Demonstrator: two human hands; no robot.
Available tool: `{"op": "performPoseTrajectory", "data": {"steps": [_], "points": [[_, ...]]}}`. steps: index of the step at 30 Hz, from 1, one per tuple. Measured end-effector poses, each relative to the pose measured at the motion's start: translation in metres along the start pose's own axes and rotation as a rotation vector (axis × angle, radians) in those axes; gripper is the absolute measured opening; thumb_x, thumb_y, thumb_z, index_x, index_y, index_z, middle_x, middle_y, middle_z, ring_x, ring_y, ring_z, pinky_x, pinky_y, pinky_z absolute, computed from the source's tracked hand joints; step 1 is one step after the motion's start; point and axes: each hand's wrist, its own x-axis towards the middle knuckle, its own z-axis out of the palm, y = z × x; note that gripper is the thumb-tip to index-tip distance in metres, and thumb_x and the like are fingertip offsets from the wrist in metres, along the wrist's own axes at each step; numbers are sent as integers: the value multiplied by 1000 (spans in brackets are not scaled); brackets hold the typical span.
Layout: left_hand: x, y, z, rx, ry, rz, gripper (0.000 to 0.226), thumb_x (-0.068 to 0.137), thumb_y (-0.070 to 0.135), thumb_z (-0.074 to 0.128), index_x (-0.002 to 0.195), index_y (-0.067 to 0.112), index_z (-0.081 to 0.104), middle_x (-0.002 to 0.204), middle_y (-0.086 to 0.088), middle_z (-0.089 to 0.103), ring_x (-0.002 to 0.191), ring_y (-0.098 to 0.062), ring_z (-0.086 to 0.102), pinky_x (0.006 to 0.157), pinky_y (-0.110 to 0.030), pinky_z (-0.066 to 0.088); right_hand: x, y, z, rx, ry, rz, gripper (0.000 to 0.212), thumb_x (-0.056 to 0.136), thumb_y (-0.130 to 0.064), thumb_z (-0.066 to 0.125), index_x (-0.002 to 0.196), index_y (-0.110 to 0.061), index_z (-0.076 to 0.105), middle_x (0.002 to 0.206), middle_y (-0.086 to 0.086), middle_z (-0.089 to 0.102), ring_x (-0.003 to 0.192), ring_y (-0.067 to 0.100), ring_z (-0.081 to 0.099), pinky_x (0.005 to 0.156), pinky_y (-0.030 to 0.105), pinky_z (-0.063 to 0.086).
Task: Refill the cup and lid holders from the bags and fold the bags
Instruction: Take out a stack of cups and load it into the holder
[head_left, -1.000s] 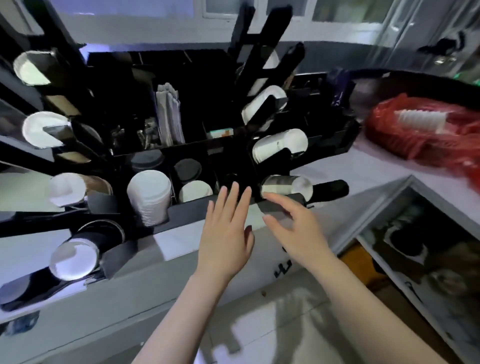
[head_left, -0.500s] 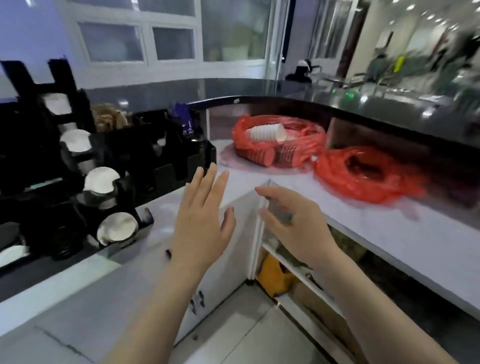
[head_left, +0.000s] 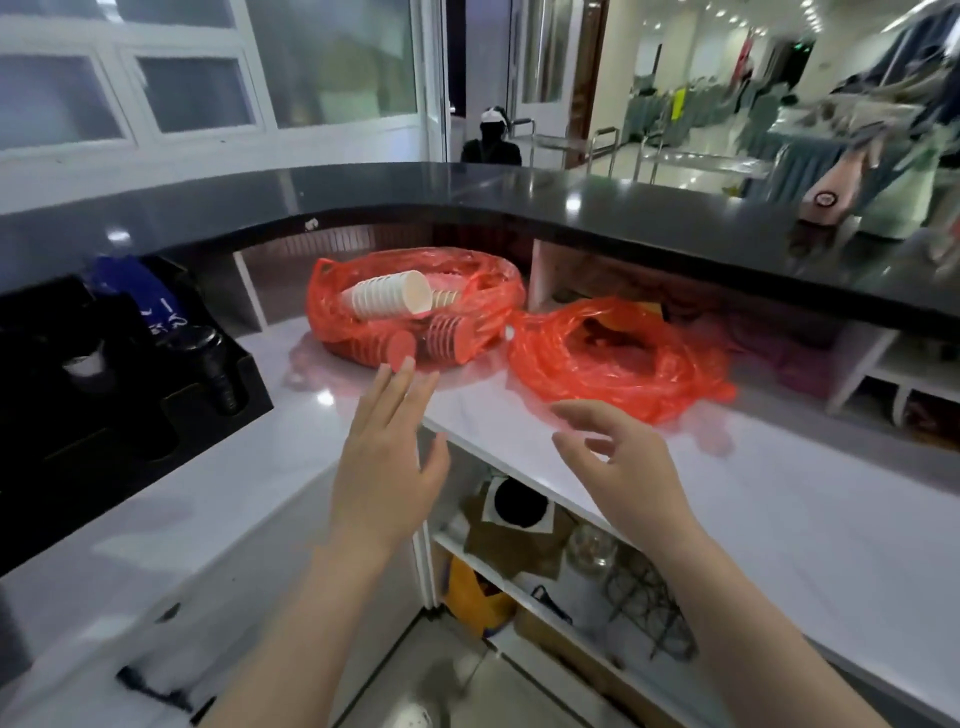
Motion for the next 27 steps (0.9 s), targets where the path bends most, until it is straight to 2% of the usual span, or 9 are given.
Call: {"op": "performPoseTrajectory", "data": {"steps": [2, 8, 12, 14, 17, 20, 23, 27], "points": [[28, -13, 20, -29, -7, -18, 54, 89, 14, 59, 142, 17, 45, 154, 0, 30, 144, -11, 14, 115, -34, 15, 26, 15, 2, -35, 9, 14, 26, 89, -25, 64, 112, -37, 64, 108, -27, 63, 105, -7, 57, 88, 15, 45], [116, -67, 72, -141, -31, -96, 54, 89, 12, 59, 141, 15, 46, 152, -2, 36, 145, -21, 22, 117, -36, 17, 122, 46, 16, -146, 46, 46, 28, 89, -25, 65, 116, -32, 65, 110, -22, 64, 105, -1, 58, 89, 20, 46], [169, -107, 85, -153, -28, -116, 51, 88, 11, 60, 138, 13, 50, 149, -5, 40, 142, -20, 28, 117, -35, 21, 183, 54, 38, -184, 58, 7, 30, 87, -27, 65, 115, -37, 64, 107, -29, 62, 104, -9, 56, 86, 9, 41], [190, -126, 86, -135, -15, -153, 49, 87, 10, 61, 135, 11, 52, 147, -5, 43, 140, -20, 32, 115, -32, 21, 207, 62, 52, -152, 62, 15, 31, 86, -25, 66, 113, -38, 64, 105, -31, 62, 103, -10, 57, 86, 10, 44], [205, -154, 83, -110, 4, -225, 48, 86, 7, 62, 133, 11, 55, 144, -7, 46, 139, -20, 34, 112, -27, 20, 234, 73, 75, -127, 3, 54, 31, 85, -21, 68, 112, -37, 64, 103, -29, 62, 99, -5, 60, 85, 18, 49], [210, -183, 78, -78, 22, -290, 48, 86, 6, 62, 132, 15, 55, 144, -4, 48, 138, -18, 34, 112, -28, 22, 268, 78, 99, -110, -48, 55, 35, 84, -18, 70, 110, -40, 61, 101, -29, 61, 98, -7, 59, 86, 19, 49], [213, -213, 71, -34, 49, -375, 47, 86, 7, 62, 131, 17, 56, 143, -2, 48, 136, -17, 36, 111, -31, 27, 304, 80, 125, -49, -91, 30, 39, 81, -16, 73, 113, -35, 60, 102, -25, 63, 96, -8, 60, 84, 17, 49], [215, -232, 58, 23, 43, -451, 47, 87, 11, 62, 133, 19, 54, 143, 1, 48, 135, -14, 39, 106, -21, 24, 343, 74, 164, -54, -188, -19, 46, 78, -17, 76, 120, -25, 60, 97, -29, 59, 90, -17, 56, 77, 4, 43]]}}
